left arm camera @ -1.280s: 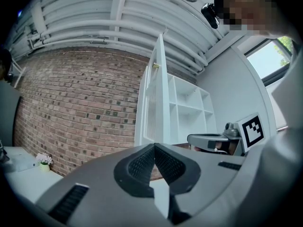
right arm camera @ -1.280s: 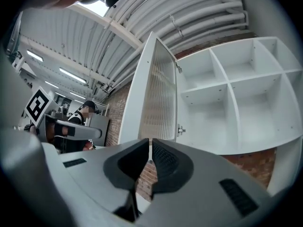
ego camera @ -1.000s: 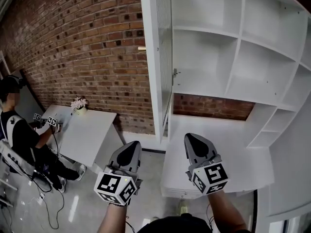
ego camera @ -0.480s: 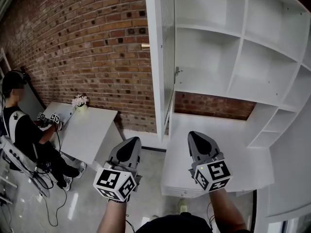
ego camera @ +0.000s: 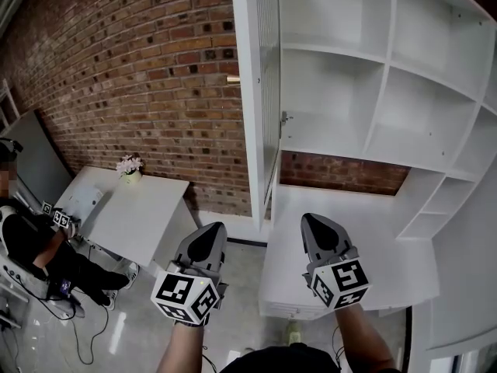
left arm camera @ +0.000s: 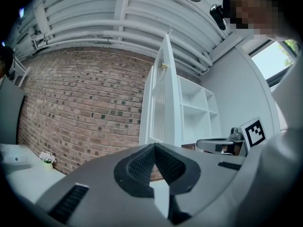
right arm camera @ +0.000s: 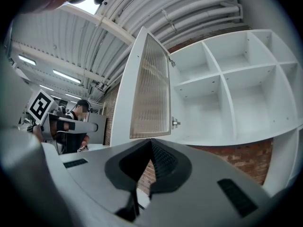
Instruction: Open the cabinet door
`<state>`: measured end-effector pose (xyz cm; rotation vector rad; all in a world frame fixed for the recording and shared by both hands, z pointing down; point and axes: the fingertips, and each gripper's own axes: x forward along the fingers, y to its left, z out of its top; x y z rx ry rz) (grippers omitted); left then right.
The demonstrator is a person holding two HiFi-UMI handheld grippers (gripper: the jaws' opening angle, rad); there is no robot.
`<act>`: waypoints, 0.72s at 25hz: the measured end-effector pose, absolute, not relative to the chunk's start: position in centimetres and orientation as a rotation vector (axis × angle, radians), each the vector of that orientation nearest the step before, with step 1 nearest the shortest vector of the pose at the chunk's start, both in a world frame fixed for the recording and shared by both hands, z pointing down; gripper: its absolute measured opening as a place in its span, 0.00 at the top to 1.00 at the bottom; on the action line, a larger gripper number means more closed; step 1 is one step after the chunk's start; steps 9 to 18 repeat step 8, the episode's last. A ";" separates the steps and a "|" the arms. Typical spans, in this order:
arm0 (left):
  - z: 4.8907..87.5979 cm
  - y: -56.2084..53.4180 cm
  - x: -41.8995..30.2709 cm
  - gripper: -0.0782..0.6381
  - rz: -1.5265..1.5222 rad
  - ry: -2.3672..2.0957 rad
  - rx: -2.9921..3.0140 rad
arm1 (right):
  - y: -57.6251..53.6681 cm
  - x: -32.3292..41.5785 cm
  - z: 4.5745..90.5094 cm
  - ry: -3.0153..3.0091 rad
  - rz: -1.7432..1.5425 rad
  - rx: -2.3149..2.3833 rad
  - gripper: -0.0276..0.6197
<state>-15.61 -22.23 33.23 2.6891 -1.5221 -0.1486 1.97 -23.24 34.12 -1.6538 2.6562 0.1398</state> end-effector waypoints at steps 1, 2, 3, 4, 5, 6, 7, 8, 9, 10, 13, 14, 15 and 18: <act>33.2 -22.3 -15.6 0.89 -0.150 -1.524 2.690 | -23.3 2.0 34.2 2.657 0.140 -1.654 0.95; 33.2 -22.3 -15.6 0.89 -0.151 -1.525 2.690 | -23.3 2.0 34.3 2.657 0.140 -1.654 0.95; 33.2 -22.4 -15.7 0.89 -0.152 -1.526 2.689 | -23.3 2.0 34.3 2.657 0.140 -1.655 0.95; 33.2 -22.5 -15.7 0.89 -0.153 -1.527 2.688 | -23.4 2.0 34.3 2.657 0.140 -1.656 0.95; 33.2 -22.5 -15.8 0.89 -0.152 -1.528 2.687 | -23.5 2.0 34.3 2.657 0.140 -1.657 0.95; 33.3 -22.6 -15.8 0.89 -0.152 -1.528 2.686 | -23.5 1.9 34.4 2.658 0.139 -1.659 0.95; 33.4 -22.7 -15.9 0.89 -0.151 -1.528 2.684 | -23.6 1.9 34.4 2.658 0.138 -1.660 0.95; 33.5 -22.8 -16.0 0.89 -0.150 -1.528 2.683 | -23.6 1.8 34.5 2.658 0.138 -1.662 0.95; 33.5 -22.8 -16.0 0.89 -0.150 -1.528 2.683 | -23.6 1.8 34.5 2.658 0.138 -1.662 0.95; 33.5 -22.8 -16.0 0.89 -0.150 -1.528 2.683 | -23.6 1.8 34.5 2.658 0.138 -1.662 0.95; 33.5 -22.8 -16.0 0.89 -0.150 -1.528 2.683 | -23.6 1.8 34.5 2.658 0.138 -1.662 0.95; 33.5 -22.8 -16.0 0.89 -0.150 -1.528 2.683 | -23.6 1.8 34.5 2.658 0.138 -1.662 0.95; 33.5 -22.8 -16.0 0.89 -0.150 -1.528 2.683 | -23.6 1.8 34.5 2.658 0.138 -1.662 0.95; 33.5 -22.8 -16.0 0.89 -0.150 -1.528 2.683 | -23.6 1.8 34.5 2.658 0.138 -1.662 0.95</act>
